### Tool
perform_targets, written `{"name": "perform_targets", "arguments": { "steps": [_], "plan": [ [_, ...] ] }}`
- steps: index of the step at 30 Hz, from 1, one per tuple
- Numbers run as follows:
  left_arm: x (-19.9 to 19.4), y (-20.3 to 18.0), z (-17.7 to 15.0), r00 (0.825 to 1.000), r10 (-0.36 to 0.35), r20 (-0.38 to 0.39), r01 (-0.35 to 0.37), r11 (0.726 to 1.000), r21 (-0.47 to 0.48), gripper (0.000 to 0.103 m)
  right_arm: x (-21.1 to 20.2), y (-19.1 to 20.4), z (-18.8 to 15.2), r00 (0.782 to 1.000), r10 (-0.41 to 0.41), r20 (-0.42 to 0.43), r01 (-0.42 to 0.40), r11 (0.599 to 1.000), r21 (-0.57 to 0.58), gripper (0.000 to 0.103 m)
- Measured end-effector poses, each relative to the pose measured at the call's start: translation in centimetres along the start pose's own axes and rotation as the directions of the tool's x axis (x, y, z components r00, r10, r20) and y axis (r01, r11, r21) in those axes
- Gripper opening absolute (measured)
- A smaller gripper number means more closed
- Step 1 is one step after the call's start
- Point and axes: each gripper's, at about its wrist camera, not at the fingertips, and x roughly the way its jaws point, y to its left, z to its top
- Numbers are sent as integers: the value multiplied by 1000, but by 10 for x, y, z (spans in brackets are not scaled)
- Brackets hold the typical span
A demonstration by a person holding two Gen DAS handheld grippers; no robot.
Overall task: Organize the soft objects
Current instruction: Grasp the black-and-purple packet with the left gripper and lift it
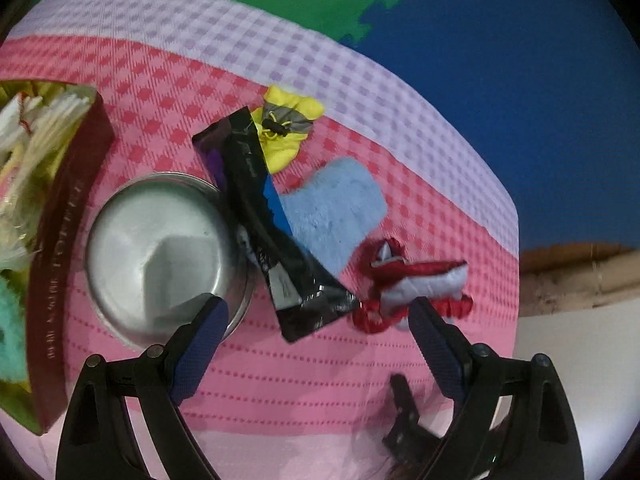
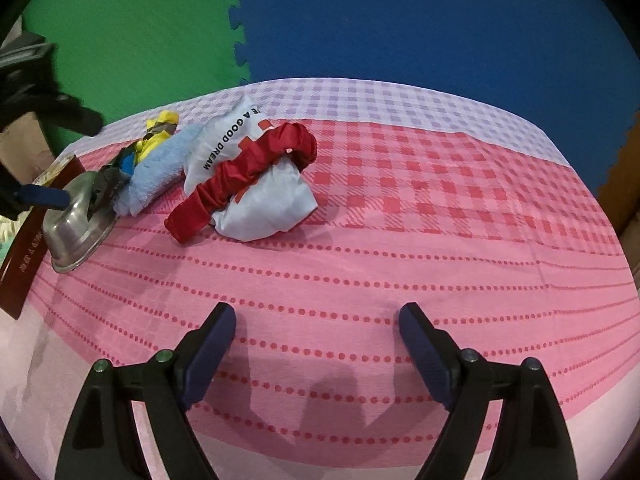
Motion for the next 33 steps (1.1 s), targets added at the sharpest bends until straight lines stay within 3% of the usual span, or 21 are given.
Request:
{"name": "perform_targets", "arguments": {
  "steps": [5,9,11,13,16,18,21,25,33],
  "plan": [
    [14,1,12,1000,-6,-22,5,999,-46,87,-1,-1,0,1000,14,3,-14,1000,6,87],
    [21,-2,21,1000,8,-20,-9,999,-52,80,-2,-2,0,1000,19,5,-19,1000,10,87],
    [27,-4,23,1000,20,-22,-21,999,-49,70,-2,-2,0,1000,24,6,-24,1000,11,87],
    [31,-4,26,999,26,-22,-27,998,-48,48,-2,-2,1,1000,24,6,-24,1000,12,87],
    [38,-2,28,998,46,-36,-47,998,-44,23,-1,-2,1,1000,25,6,-25,1000,13,87],
    [42,1,28,998,57,-34,-58,997,-49,17,-2,-2,0,1000,25,6,-25,1000,15,87],
    [33,8,25,1000,8,23,-7,998,-55,12,-2,-2,0,1000,26,7,-26,1000,16,87],
    [10,1,13,994,25,104,-28,999,19,11,-3,-1,0,1000,26,7,-26,1000,18,87],
    [-34,-17,-42,979,-44,199,13,988,153,10,-3,-1,0,1000,26,7,-26,999,18,87]
  ]
}}
